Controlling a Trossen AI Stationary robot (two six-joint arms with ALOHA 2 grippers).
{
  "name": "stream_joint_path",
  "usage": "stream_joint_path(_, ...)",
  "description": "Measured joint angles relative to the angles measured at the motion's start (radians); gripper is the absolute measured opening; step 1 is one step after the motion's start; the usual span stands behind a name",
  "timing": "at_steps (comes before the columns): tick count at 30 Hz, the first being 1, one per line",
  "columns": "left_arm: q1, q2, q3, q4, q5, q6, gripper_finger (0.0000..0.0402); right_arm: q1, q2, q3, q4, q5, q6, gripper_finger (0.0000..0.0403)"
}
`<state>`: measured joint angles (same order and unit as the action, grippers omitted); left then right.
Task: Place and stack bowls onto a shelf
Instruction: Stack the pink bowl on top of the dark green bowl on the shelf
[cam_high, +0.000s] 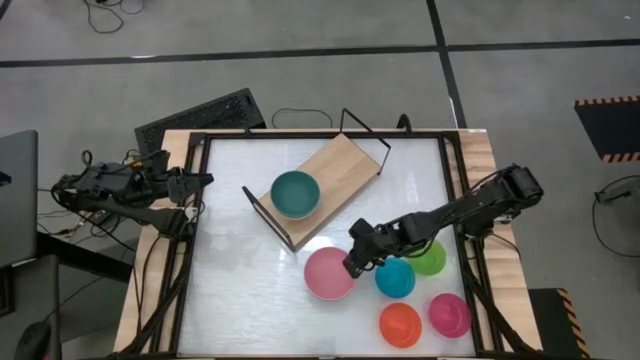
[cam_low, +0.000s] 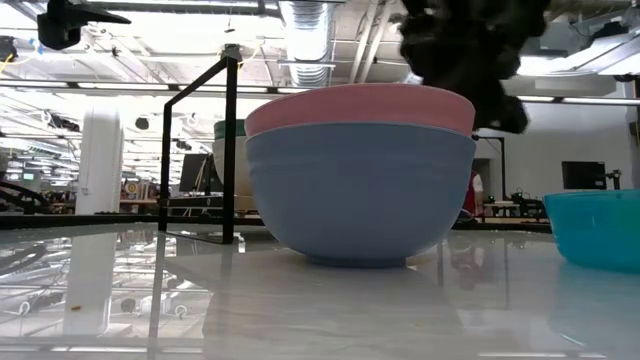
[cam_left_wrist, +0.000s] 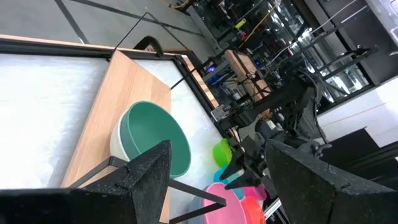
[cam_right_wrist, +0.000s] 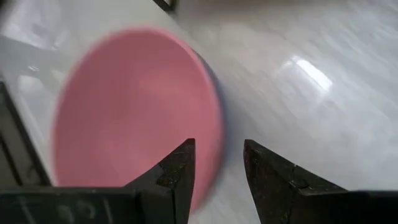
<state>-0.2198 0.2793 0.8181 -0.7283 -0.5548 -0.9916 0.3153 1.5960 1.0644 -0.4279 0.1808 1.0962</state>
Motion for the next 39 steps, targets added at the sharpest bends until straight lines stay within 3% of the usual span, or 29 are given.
stream_joint_path(9,0.000,0.000,0.000,-0.001,0.009,0.000,0.0245,0.009,0.096,0.097,-0.080,0.002,-0.016,0.0152)
stream_joint_path(18,0.000,0.000,0.000,-0.001,0.009,0.016,0.0245,0.010,0.121,0.209,-0.263,0.057,-0.016,0.0028)
stream_joint_path(21,0.000,0.000,0.000,-0.006,0.009,0.022,0.0245,0.010,0.132,0.217,-0.286,0.057,-0.021,0.0017)
stream_joint_path(32,0.000,0.000,0.000,-0.028,0.009,0.023,0.0245,0.006,0.124,0.228,-0.278,0.049,0.020,0.0120)
stream_joint_path(39,0.000,0.000,0.000,-0.052,0.019,0.023,0.0245,-0.008,0.122,0.227,-0.297,-0.035,0.063,0.0189)
